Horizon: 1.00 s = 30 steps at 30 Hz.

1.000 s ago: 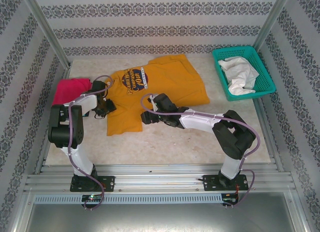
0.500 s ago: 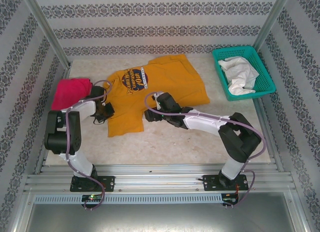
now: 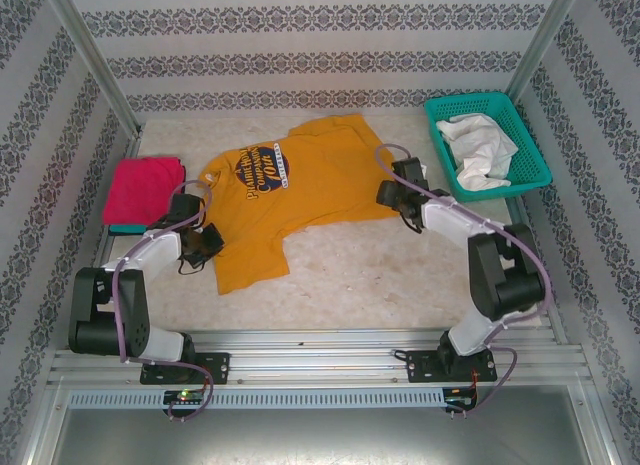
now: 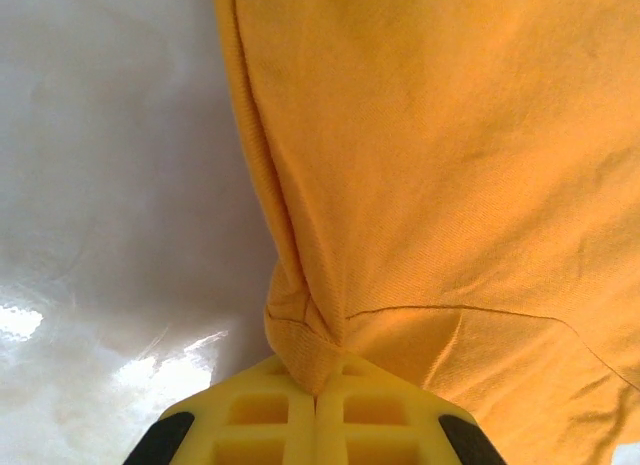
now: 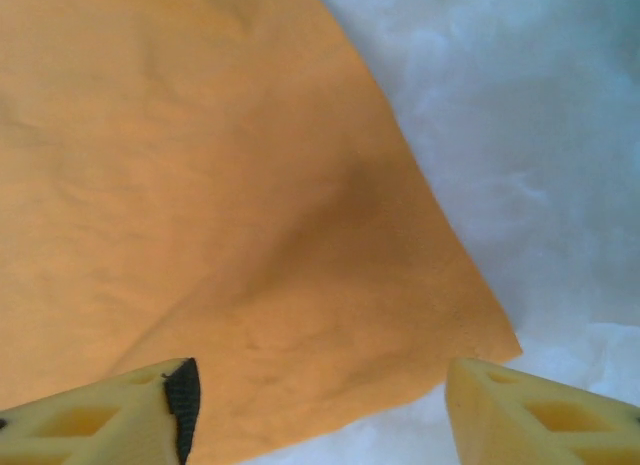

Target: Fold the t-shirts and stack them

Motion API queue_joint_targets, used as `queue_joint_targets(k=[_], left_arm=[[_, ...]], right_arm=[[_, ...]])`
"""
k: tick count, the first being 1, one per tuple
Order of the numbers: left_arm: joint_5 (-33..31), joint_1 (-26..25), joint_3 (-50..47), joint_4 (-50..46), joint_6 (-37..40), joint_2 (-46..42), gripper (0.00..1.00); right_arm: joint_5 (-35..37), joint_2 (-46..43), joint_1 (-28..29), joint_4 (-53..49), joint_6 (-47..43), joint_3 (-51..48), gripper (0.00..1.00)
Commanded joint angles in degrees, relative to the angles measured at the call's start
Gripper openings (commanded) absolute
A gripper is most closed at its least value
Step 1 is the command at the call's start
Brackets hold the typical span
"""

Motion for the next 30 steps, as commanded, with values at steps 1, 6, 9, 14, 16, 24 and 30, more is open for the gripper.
queue_joint_targets(k=[1, 6, 9, 14, 16, 24, 30], left_arm=[[0.85, -0.17, 0.27, -1.39, -1.42, 0.57, 0.0], [1.7, -0.19, 0.06, 0.5, -1.69, 0.83, 0.0], [1.6, -0.19, 0.54, -0.13, -0.76, 0.6, 0.0], [1.35, -0.2, 0.45, -0.66, -0.43, -0.17, 0.0], [1.32, -0.11, 0.3, -0.62, -0.55, -0.28, 0.0], [0.7, -0.15, 0.19, -1.19, -0.39, -1.42, 0.0], [0.98, -0.11, 0.49, -0.53, -0.72, -0.97, 0.0]], right_arm=[[-1.5, 5.99, -0.28, -8.48, -0.34, 7.55, 0.6], [-0.32, 13.59, -0.46, -13.21, -0.82, 15.66, 0.5], [-1.27, 17.71, -0.65, -15.17, -1.14, 19.92, 0.48], [-3.09, 22.65, -0.82, -16.94, -1.66, 25.05, 0.42], [-3.34, 23.46, -0.96, -17.86, -1.86, 26.41, 0.31], [0.11, 10.93, -0.95, -9.93, -1.04, 13.73, 0.0], [1.58, 0.5, 0.13, -4.13, 3.17, -0.18, 0.01]])
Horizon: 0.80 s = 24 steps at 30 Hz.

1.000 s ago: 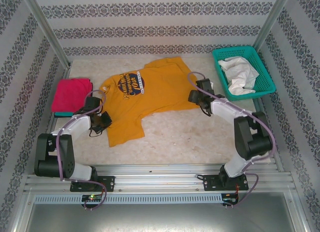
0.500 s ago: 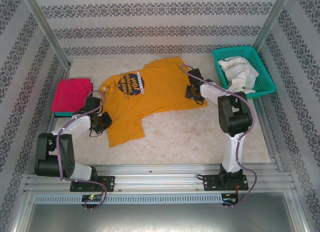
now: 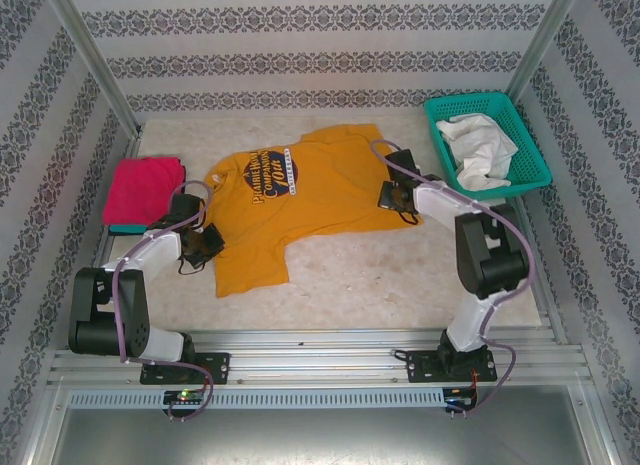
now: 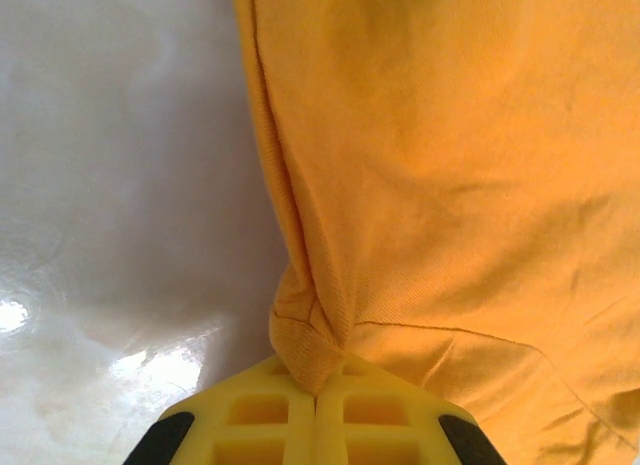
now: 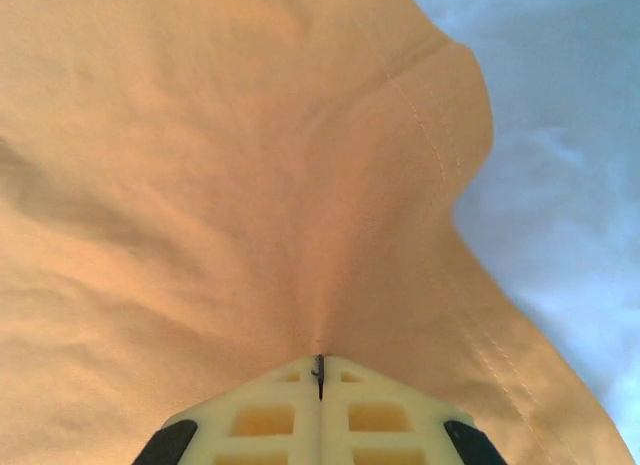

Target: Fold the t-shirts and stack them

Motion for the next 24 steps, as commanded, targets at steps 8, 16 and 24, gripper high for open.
queue_joint_targets(k=[8, 16, 24], left_arm=[[0.7, -0.12, 0.48, 0.28, 0.09, 0.17, 0.0], [1.45, -0.06, 0.99, 0.9, -0.04, 1.18, 0.0], [2.08, -0.11, 0.33, -0.23, -0.93, -1.4, 0.03]], right_arm=[[4.94, -15.17, 2.04, 9.84, 9.7, -21.23, 0.23], [0.51, -15.59, 0.86, 8.76, 6.38, -20.5, 0.0], [-1.27, -19.28, -3.82, 5.71, 8.39, -22.61, 0.42]])
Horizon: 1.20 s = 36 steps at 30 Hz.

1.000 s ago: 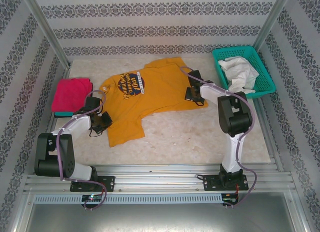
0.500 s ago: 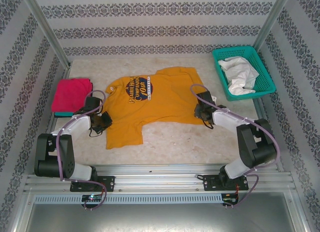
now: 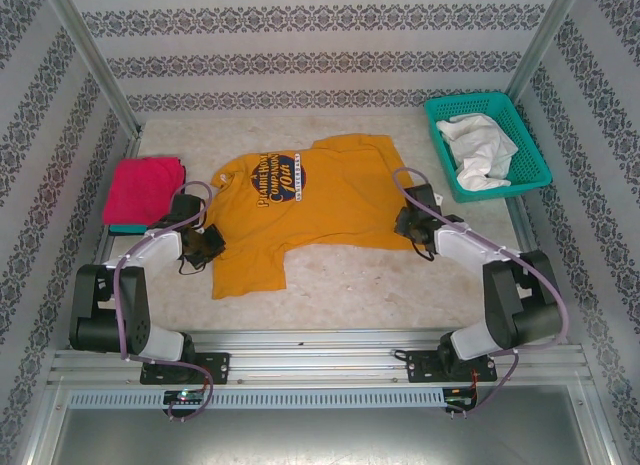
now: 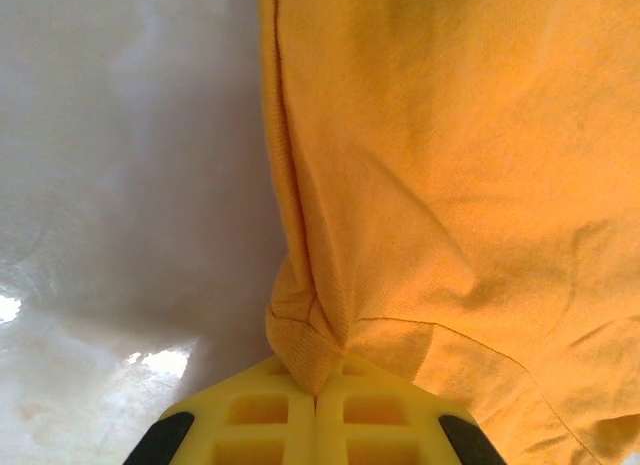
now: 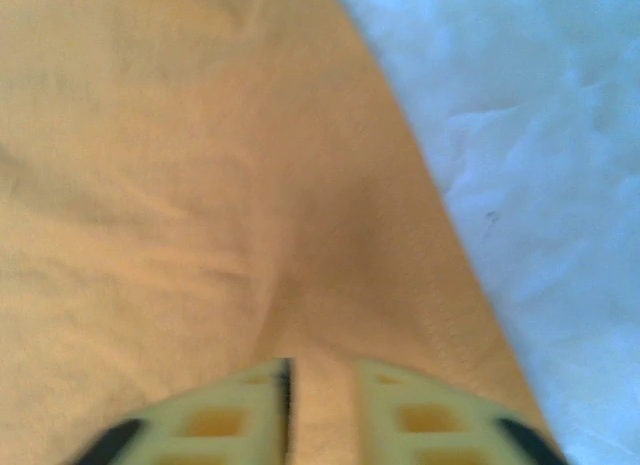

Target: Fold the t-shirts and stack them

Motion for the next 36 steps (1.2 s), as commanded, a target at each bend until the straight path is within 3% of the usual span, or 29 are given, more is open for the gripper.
queue_joint_targets(k=[1, 6, 9, 14, 19, 23, 28, 36], left_arm=[[0.73, -0.12, 0.51, -1.18, -1.02, -2.92, 0.07], [-0.91, -0.11, -0.01, -6.21, -2.36, -9.43, 0.36], [0.95, -0.26, -1.43, -8.23, -4.39, -11.87, 0.47], [2.13, -0.58, -6.69, -5.38, -7.18, -13.97, 0.49], [2.23, -0.64, -5.54, -2.95, -6.58, -10.8, 0.49], [1.96, -0.59, -4.72, -2.56, -5.81, -10.44, 0.49], [1.3, -0.6, -5.42, -2.67, -5.35, -10.63, 0.49], [1.12, -0.62, -4.89, -2.13, -5.25, -10.13, 0.49]], right_arm=[[-1.89, -1.52, -2.72, -3.27, 0.52, -1.06, 0.46], [-4.94, -3.91, -4.99, -5.52, -0.55, -3.19, 0.56], [-5.62, -3.77, -5.66, -8.77, -0.58, -3.47, 0.59], [-8.07, -3.75, -6.57, -7.72, 0.92, -6.47, 0.6], [-10.89, -0.6, -7.03, -6.1, 1.47, -4.4, 0.6], [-12.28, 1.78, -7.04, -5.47, 1.2, -2.17, 0.45], [-10.59, 2.39, -7.13, -4.83, 0.9, -1.37, 0.02], [-7.93, -2.75, -8.54, -4.78, -2.34, 0.99, 0.0]])
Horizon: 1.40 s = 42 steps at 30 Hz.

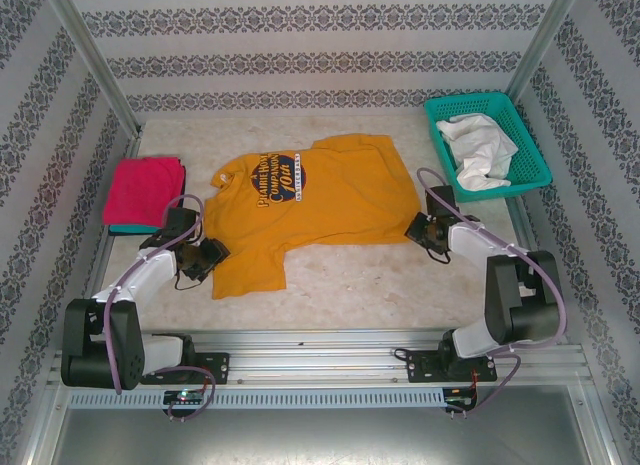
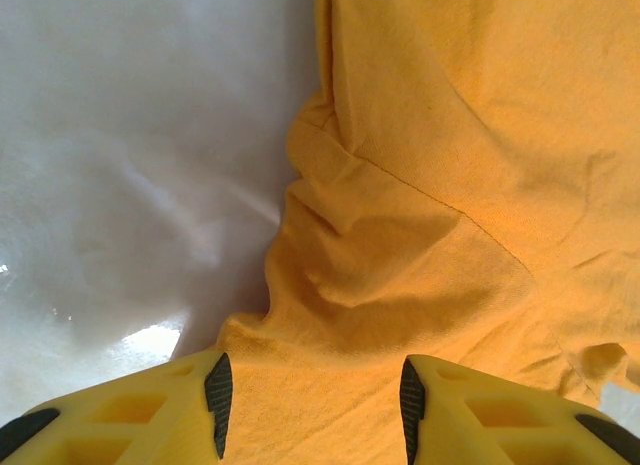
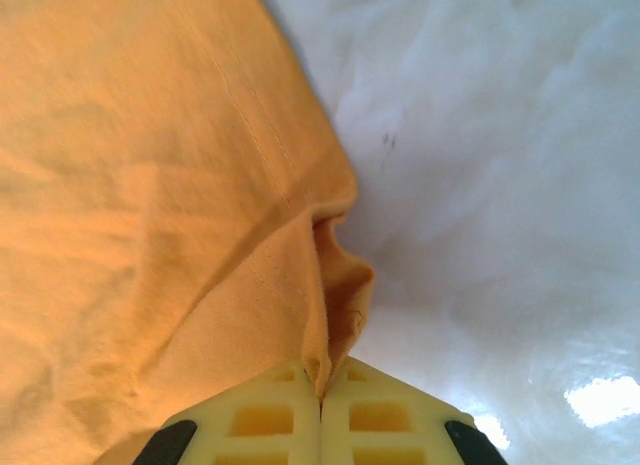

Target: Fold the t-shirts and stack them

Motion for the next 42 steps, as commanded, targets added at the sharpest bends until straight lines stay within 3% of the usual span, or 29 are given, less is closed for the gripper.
queue_joint_targets(k=[1, 6, 10, 15, 28, 33, 37, 42], left_arm=[[-0.73, -0.6, 1.55, 1.21, 0.41, 0.4, 0.49], [-0.04, -0.52, 2.17, 1.95, 0.25, 1.65, 0.49], [0.69, -0.56, 2.78, 2.36, 0.59, 3.07, 0.49], [2.01, -0.69, 3.35, 4.5, -0.18, 4.69, 0.49], [1.93, -0.78, 3.41, 5.64, -0.12, 9.12, 0.44], [-0.85, -0.78, 0.73, 3.14, 0.29, 5.9, 0.45], [-0.86, -0.75, 0.32, 1.34, 0.59, 5.63, 0.44], [-3.78, -0.76, 0.36, -3.01, 0.99, 0.99, 0.47]], right_arm=[[2.67, -3.61, -0.55, 0.54, -2.14, 1.47, 0.0], [1.53, -2.91, -1.85, 1.46, -2.96, 0.63, 0.04], [0.34, -1.91, -2.43, 2.19, -2.65, 0.22, 0.44], [-1.42, -0.5, -2.84, 2.84, 0.15, -0.4, 0.55], [-4.27, 1.97, -3.02, 4.66, 2.91, -2.07, 0.58], [-4.62, 3.43, -3.1, 4.52, 2.85, -1.7, 0.59], [-5.7, 5.63, -3.08, 4.69, 3.18, -0.97, 0.5], [-4.6, 3.81, -3.11, 4.7, 3.34, -1.63, 0.5]])
